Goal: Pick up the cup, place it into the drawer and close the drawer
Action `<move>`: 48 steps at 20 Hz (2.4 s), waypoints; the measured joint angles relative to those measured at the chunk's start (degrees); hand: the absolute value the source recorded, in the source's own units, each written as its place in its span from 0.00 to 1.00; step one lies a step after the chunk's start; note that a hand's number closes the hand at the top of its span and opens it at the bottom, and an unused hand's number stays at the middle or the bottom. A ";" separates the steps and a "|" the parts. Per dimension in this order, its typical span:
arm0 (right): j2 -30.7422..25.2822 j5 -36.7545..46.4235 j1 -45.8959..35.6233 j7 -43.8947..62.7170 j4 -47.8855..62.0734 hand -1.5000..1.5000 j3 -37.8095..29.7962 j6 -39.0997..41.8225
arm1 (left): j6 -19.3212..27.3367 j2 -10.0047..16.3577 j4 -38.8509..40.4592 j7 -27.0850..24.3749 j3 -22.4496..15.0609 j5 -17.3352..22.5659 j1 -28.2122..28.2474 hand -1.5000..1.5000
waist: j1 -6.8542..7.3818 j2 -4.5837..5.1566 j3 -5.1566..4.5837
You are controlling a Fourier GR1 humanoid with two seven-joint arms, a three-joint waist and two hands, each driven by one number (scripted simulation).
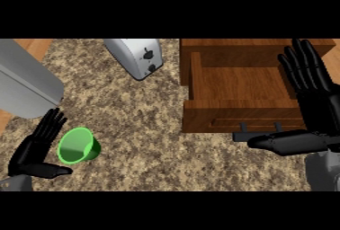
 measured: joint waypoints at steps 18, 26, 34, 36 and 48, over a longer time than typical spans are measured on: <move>-0.63 -0.98 -0.85 1.41 -0.36 0.00 -0.81 1.19 | 8.26 0.89 27.67 -18.45 -2.13 -8.32 -9.48 0.00 | -0.90 0.34 -0.20; -1.41 -2.24 -1.68 1.88 -0.29 0.00 -1.97 1.87 | 9.51 -0.39 30.58 -20.38 -2.84 -9.35 -11.93 0.00 | -1.20 0.46 -0.24; -2.26 -3.01 -1.13 2.29 -0.52 0.00 -2.77 2.73 | 7.82 -2.44 31.85 -19.85 -3.47 -9.36 -14.22 1.00 | -1.38 0.51 -0.25; -2.06 -2.70 -1.07 1.98 -0.28 0.00 -2.61 2.62 | 5.95 -2.69 31.47 -19.35 -3.70 -9.04 -14.62 1.00 | -1.29 0.52 -0.25; -2.71 -3.13 -0.70 1.50 -0.24 0.00 -3.58 3.20 | 22.94 -7.58 26.71 -26.72 0.68 -6.89 -15.23 1.00 | -1.10 0.50 -0.20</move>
